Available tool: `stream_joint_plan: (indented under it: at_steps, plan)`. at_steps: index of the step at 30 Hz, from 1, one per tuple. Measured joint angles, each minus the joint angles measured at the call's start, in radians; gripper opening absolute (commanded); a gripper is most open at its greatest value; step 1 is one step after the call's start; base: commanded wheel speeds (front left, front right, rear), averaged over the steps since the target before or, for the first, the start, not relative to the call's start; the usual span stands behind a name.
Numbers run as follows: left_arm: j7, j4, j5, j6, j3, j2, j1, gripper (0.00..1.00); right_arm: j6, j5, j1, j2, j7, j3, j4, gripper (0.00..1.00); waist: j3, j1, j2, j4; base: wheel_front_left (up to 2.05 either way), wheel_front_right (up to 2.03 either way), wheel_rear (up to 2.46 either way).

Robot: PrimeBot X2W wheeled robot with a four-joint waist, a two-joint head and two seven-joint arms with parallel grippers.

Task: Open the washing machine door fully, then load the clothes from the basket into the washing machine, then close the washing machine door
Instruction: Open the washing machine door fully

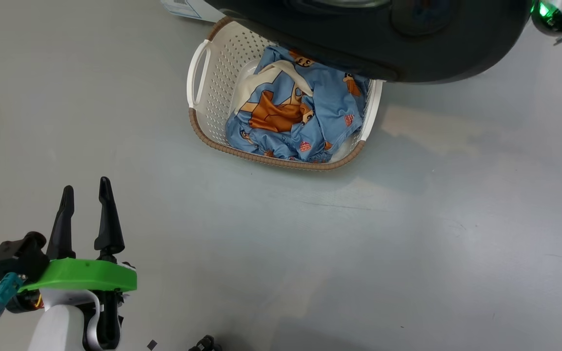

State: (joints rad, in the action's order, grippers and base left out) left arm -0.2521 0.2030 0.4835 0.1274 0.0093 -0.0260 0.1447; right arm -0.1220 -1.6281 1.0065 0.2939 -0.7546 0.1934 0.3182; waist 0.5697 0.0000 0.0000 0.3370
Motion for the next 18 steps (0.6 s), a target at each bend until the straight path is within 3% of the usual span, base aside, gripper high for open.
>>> stream_joint_plan:
  at_steps: [18]
  plan:
    - [0.000, 0.021, 0.000, 0.000, 0.022, 0.001, -0.002, 1.00, 0.000, -0.028, -0.213, -0.081, -0.045, 0.045, -0.055, 0.00, -0.126, 0.0000, 0.0000, -0.031, 0.00, 0.00, 0.00]
